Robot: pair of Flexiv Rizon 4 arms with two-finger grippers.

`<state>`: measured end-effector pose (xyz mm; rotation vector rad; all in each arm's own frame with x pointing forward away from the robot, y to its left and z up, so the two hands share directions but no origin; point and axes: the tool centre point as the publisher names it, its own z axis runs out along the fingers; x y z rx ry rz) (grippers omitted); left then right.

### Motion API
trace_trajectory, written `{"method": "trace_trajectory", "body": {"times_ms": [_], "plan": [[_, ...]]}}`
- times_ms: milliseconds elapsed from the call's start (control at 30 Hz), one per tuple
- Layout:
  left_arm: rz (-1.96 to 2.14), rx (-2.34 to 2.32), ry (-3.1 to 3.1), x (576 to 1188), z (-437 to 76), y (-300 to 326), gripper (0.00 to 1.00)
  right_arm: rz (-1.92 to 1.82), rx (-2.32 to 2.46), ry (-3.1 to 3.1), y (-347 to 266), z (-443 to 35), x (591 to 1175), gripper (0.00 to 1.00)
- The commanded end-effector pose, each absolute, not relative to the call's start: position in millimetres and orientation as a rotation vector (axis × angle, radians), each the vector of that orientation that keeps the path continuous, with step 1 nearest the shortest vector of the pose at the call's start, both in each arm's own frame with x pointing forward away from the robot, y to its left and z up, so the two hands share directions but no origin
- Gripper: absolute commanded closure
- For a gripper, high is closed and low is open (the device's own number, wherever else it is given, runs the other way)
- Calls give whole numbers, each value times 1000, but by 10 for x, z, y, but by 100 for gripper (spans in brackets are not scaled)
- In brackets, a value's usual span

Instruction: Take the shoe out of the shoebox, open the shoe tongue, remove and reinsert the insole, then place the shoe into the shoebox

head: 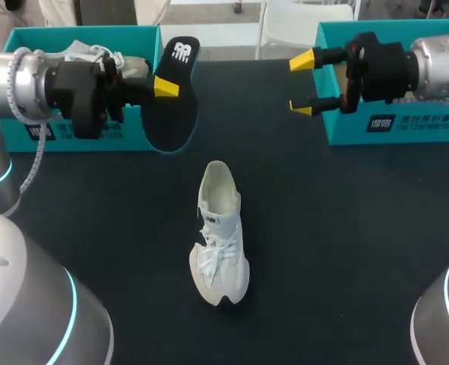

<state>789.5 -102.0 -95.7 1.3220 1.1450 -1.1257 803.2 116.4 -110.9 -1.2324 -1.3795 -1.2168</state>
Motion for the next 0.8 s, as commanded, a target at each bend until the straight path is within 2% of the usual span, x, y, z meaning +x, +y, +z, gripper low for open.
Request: {"method": "trace_trajectory", "body": {"times_ms": [33,200,367,633,800], "plan": [[-1288,1268,1281,7840,-901,-1073,100,-1214,-1232,-1380,1174,-1113,8044,0],[-1599,1094,1677,7749,-807,-1114,100,-1214,-1232,-1380,1174,-1113,8044,0],[-1779,981,1931,7750,-931,-1121,100,-1214,-1232,-1380,1174,-1113,8044,0],[-2089,673,2033,7741,-1077,-1153,100,-1214,-1232,-1380,1174,-1113,8044,0],[-2063,658,2002,7731,-1054,-1167,100,-1214,-1232,-1380,1174,-1113,8044,0]]}}
